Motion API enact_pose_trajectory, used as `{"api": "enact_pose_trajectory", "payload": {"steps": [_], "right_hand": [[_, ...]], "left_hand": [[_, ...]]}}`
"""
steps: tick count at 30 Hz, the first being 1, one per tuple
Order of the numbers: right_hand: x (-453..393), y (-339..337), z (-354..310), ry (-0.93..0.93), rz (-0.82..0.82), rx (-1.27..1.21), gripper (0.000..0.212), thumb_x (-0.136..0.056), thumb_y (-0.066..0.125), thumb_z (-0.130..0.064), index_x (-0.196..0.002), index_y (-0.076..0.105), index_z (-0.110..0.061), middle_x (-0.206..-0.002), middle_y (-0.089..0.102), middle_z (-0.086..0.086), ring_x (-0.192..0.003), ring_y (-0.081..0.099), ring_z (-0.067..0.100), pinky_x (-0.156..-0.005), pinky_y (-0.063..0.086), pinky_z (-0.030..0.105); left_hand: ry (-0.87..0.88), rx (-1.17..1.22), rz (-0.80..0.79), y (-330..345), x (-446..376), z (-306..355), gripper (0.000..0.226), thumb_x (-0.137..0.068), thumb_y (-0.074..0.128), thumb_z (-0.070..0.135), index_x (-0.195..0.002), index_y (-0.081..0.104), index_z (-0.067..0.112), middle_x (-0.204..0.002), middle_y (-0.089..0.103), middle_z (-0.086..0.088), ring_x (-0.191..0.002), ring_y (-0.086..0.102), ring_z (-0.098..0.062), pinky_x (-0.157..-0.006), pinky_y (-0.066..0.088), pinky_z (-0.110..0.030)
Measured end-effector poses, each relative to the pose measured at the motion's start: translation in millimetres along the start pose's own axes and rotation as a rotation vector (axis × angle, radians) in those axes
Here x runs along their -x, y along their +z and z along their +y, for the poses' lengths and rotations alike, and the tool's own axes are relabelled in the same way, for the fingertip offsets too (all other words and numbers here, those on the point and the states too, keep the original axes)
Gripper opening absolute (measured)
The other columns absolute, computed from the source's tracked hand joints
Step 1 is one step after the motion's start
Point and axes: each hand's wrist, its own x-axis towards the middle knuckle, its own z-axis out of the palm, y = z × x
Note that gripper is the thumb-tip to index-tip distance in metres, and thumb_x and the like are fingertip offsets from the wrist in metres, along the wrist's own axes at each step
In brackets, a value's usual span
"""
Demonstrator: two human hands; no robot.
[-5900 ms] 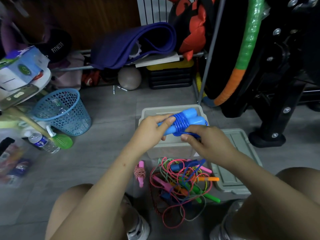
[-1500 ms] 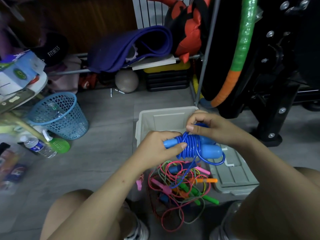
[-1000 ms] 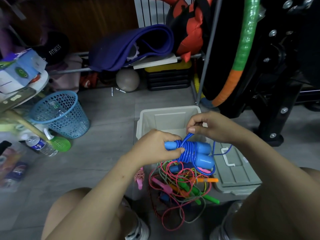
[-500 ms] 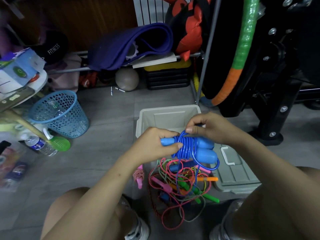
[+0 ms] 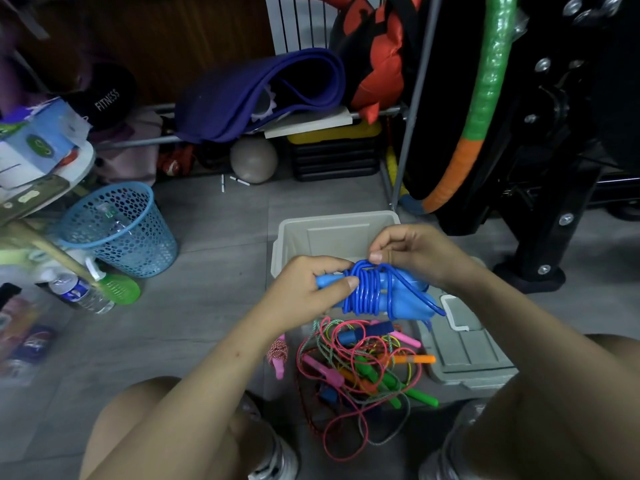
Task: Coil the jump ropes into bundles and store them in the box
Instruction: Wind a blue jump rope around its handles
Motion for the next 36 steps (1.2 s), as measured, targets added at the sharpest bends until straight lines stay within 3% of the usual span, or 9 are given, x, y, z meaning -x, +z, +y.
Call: {"api": "enact_pose_trajectory", "payload": {"steps": [2,6,10,14,18,21,25,32,36], "right_hand": [[2,0,-1,0.009,-0.037,0.021,0.006,-0.078,0.066,-0.012,-0.072,0.064,-0.012,-0.065,0.068,-0.004,-0.063,0.061,0.005,-0.065,0.049,0.017],[7,0,-5,-0.01,-0.1,0.033,0.031,-0.083,0.06,-0.032,-0.079,0.062,-0.001,-0.079,0.067,0.007,-0.076,0.059,0.012,-0.073,0.046,0.025],[9,2,-5,-0.006,-0.103,0.028,0.035,-0.082,0.06,-0.032,-0.085,0.061,0.003,-0.085,0.063,0.014,-0.08,0.057,0.017,-0.076,0.045,0.029],[11,-1,-8,0.012,-0.087,0.053,0.029,-0.072,0.069,-0.033,-0.092,0.068,-0.012,-0.098,0.07,0.009,-0.091,0.065,0.012,-0.087,0.05,0.023],[13,-10,-15,0.055,-0.13,0.071,0.041,-0.067,0.072,-0.027,-0.108,0.067,-0.024,-0.112,0.068,-0.003,-0.104,0.064,0.01,-0.088,0.05,0.023],[15,-13,-20,0.045,-0.141,0.035,0.048,-0.064,0.076,-0.024,-0.111,0.064,-0.026,-0.116,0.065,0.0,-0.105,0.063,0.012,-0.084,0.05,0.022],[19,-6,-15,-0.019,-0.017,-0.016,0.065,-0.05,0.083,-0.04,-0.11,0.061,-0.027,-0.119,0.06,0.006,-0.102,0.06,0.012,-0.086,0.051,0.024],[22,13,-4,-0.104,0.276,0.08,0.071,-0.048,0.088,-0.041,-0.109,0.053,-0.038,-0.114,0.057,-0.001,-0.096,0.059,0.008,-0.086,0.05,0.023],[23,17,-2,-0.17,0.296,0.138,0.079,-0.047,0.087,-0.045,-0.115,0.047,-0.047,-0.116,0.054,-0.002,-0.098,0.057,0.005,-0.084,0.046,0.015]], "left_hand": [[-0.018,-0.013,0.03,2,0,0,0.024,-0.069,0.057,0.052,-0.086,0.067,0.037,-0.068,0.066,0.001,-0.057,0.055,-0.011,-0.054,0.05,-0.037],[-0.046,0.023,0.09,2,-1,1,0.031,-0.065,0.062,0.057,-0.081,0.068,0.031,-0.07,0.066,-0.013,-0.053,0.056,-0.017,-0.051,0.05,-0.038],[-0.06,0.03,0.138,2,-4,0,0.038,-0.064,0.061,0.057,-0.081,0.068,0.024,-0.067,0.063,-0.022,-0.05,0.053,-0.018,-0.052,0.048,-0.039],[-0.089,0.027,0.183,4,-5,-1,0.034,-0.067,0.061,0.055,-0.08,0.068,0.024,-0.051,0.057,-0.003,-0.044,0.05,-0.014,-0.051,0.047,-0.037],[-0.088,0.081,0.255,-1,-8,0,0.014,-0.081,0.063,0.032,-0.074,0.066,0.02,-0.045,0.053,0.008,-0.038,0.045,-0.009,-0.045,0.037,-0.017],[-0.078,0.132,0.262,0,-9,1,0.024,-0.091,0.06,0.012,-0.069,0.065,0.02,-0.046,0.053,0.005,-0.037,0.043,-0.009,-0.042,0.035,-0.014],[-0.106,0.227,0.274,0,-10,4,0.033,-0.092,0.059,0.015,-0.061,0.067,0.026,-0.057,0.052,-0.015,-0.038,0.042,-0.013,-0.041,0.033,-0.014],[-0.159,0.282,0.328,5,-14,5,0.027,-0.094,0.055,0.016,-0.069,0.065,0.019,-0.057,0.052,-0.013,-0.037,0.043,-0.014,-0.039,0.031,-0.015],[-0.193,0.312,0.248,6,-11,6,0.022,-0.091,0.056,0.034,-0.077,0.062,0.018,-0.049,0.055,-0.006,-0.045,0.042,-0.021,-0.038,0.03,-0.018]]}}
